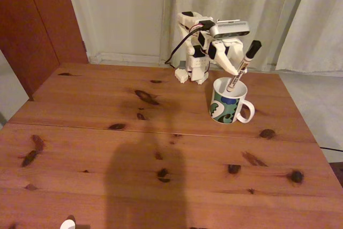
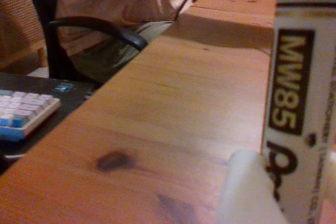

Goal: Clean up the desk and place the pens and markers into the cup

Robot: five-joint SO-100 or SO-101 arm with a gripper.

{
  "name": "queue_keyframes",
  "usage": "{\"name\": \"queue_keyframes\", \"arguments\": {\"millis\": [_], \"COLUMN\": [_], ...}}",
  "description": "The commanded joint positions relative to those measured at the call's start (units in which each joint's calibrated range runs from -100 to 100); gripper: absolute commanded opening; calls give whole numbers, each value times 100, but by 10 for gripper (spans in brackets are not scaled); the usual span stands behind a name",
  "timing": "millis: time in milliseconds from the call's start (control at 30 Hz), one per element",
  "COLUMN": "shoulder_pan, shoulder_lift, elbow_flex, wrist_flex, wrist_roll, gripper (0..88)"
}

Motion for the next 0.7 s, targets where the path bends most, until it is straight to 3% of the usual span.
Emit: {"name": "queue_keyframes", "arguments": {"millis": [0, 433, 667], "shoulder_pan": [-91, -35, -19], "shoulder_lift": [-339, -654, -654], "elbow_flex": [111, 670, 670], "wrist_flex": [-158, -158, -158], "wrist_roll": [5, -84, -89], "gripper": [8, 13, 124]}}
